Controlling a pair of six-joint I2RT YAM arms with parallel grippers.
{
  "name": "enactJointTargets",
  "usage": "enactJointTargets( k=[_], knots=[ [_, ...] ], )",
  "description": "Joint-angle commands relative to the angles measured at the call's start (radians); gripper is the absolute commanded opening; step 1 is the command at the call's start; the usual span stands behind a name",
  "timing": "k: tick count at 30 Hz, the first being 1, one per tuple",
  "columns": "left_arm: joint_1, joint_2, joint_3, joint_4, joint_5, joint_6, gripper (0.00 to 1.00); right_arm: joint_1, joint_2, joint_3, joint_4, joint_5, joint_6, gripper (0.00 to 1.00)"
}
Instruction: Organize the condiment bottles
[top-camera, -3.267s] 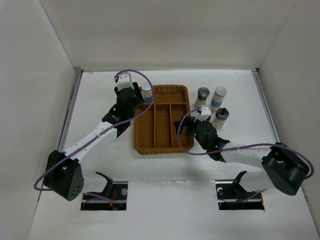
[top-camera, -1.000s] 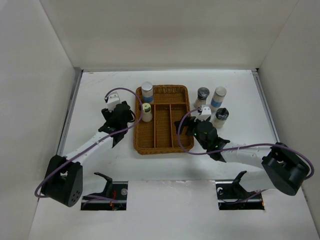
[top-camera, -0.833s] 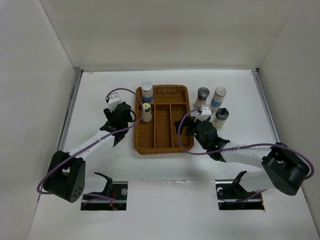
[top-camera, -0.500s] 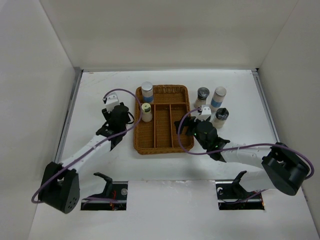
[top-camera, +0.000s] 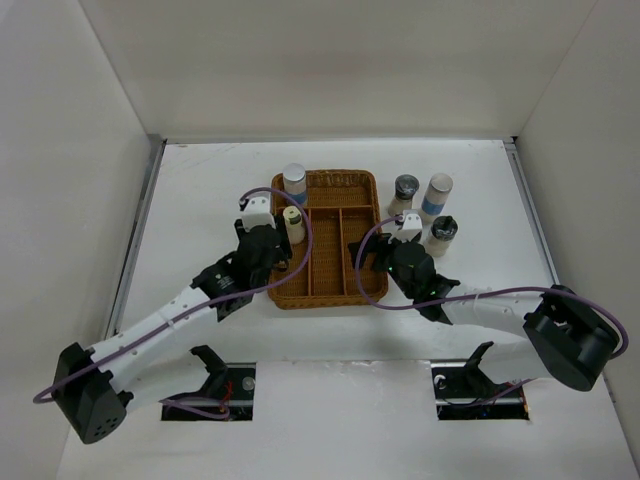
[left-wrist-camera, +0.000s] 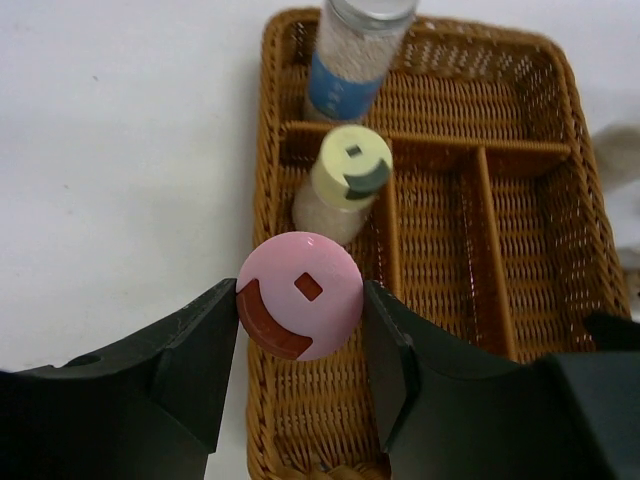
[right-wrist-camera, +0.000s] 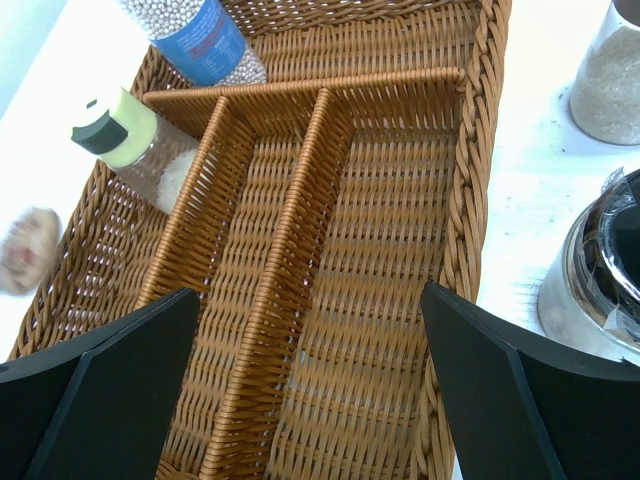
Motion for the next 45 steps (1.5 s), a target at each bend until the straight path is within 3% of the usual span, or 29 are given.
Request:
enactJointTargets(
  k=[1, 14, 17, 20, 22, 24, 28, 31, 33, 36, 40, 45],
  knots=[
    [-0.029, 0.039, 0.011, 0.032, 0.006, 0.018, 0.34, -0.005, -0.005, 0.035, 0.036, 0.000, 0.004, 1.00],
    [-0.052, 0.243, -0.083, 0.200, 0.073, 0.012, 0.36, -0.005, -0.031, 0.020, 0.045, 0.014, 0.001, 0.98],
    [-0.053, 0.255, -0.089, 0.209, 0.066, 0.015, 0.40, -0.005, -0.031, 0.018, 0.049, 0.006, 0.001, 0.77],
    [-0.050, 0.229, -0.094, 0.210, 0.064, 0.013, 0.53, -0.002, -0.048, 0.017, 0.059, 0.014, -0.016, 0.31],
    [-0.042, 0.196, -0.101, 0.210, 0.063, 0.015, 0.64, 0.004, -0.051, 0.012, 0.073, 0.014, -0.021, 0.16],
    [-0.029, 0.159, -0.112, 0.212, 0.060, 0.015, 0.71, 0.024, -0.059, 0.018, 0.069, 0.015, -0.022, 0.10],
    [-0.003, 0.082, -0.132, 0.238, 0.066, 0.016, 0.77, 0.079, -0.085, 0.026, 0.078, 0.035, -0.054, 0.09],
    [0.019, 0.018, -0.160, 0.288, 0.058, 0.022, 0.71, 0.110, -0.111, 0.036, 0.064, 0.008, -0.059, 0.07],
    [0.042, -0.024, -0.178, 0.331, 0.066, 0.018, 0.63, 0.113, -0.143, 0.036, 0.058, -0.035, -0.064, 0.00],
    [0.074, -0.085, -0.219, 0.414, 0.070, 0.010, 0.44, 0.114, -0.210, 0.035, 0.064, -0.119, -0.090, 0.00],
    [0.105, -0.133, -0.273, 0.502, 0.083, -0.033, 0.28, 0.079, -0.244, 0.073, 0.038, -0.129, -0.094, 0.15],
    [0.142, -0.188, -0.364, 0.609, 0.104, -0.102, 0.18, -0.002, -0.238, 0.183, -0.129, 0.079, -0.097, 0.29]
  ],
)
